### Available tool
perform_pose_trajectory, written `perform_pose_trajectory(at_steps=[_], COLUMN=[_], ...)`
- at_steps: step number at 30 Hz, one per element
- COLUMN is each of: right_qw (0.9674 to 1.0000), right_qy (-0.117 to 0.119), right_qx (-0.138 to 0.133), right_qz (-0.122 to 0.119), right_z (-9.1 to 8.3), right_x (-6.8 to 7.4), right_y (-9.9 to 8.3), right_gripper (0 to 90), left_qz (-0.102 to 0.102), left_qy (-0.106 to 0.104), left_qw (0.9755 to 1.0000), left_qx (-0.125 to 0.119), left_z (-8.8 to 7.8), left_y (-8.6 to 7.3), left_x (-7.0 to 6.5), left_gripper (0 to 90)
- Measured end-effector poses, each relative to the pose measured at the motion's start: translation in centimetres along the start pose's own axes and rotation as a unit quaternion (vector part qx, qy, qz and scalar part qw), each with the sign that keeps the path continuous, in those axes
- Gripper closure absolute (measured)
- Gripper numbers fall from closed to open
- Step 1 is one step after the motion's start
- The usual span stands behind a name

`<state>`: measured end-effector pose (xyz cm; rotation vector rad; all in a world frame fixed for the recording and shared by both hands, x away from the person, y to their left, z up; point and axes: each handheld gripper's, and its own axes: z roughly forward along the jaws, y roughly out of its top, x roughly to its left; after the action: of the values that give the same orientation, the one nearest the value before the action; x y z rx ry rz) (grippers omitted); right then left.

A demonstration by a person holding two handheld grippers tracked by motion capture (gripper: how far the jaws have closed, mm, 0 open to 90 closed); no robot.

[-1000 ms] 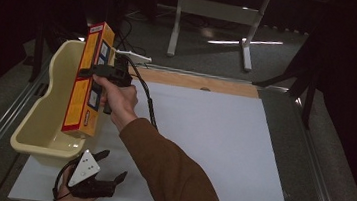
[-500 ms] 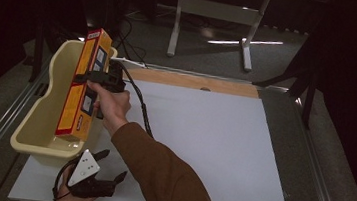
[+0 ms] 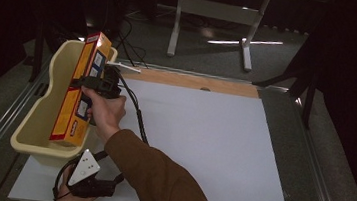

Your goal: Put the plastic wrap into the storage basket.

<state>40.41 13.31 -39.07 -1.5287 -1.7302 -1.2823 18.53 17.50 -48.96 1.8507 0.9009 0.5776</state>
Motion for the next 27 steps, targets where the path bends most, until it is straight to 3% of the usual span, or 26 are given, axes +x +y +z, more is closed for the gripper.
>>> perform_pose_trajectory(at_steps=[5,12,19,27], right_qw=[1.0,0.9991,0.9988,0.9978], right_qy=[-0.004,-0.018,-0.023,-0.036], right_qx=[0.0,0.009,0.009,0.031], right_qz=[0.004,0.037,0.042,0.046], right_z=[0.4,1.2,1.6,1.9], right_x=[0.1,-0.5,-0.7,-1.1], right_y=[-0.3,-0.7,-0.7,-0.5], right_gripper=[39.2,39.0,38.8,38.2], left_qz=[0.0,0.0,0.001,0.002], left_qy=[0.0,-0.001,-0.001,-0.001], left_qw=[1.0,1.0,1.0,1.0], left_qx=[0.0,-0.001,-0.002,-0.001], left_z=[0.0,0.0,-0.1,-0.1], left_y=[0.0,0.0,0.0,0.0], left_x=[0.0,0.0,0.0,0.0], left_gripper=[15.7,15.7,15.7,15.7])
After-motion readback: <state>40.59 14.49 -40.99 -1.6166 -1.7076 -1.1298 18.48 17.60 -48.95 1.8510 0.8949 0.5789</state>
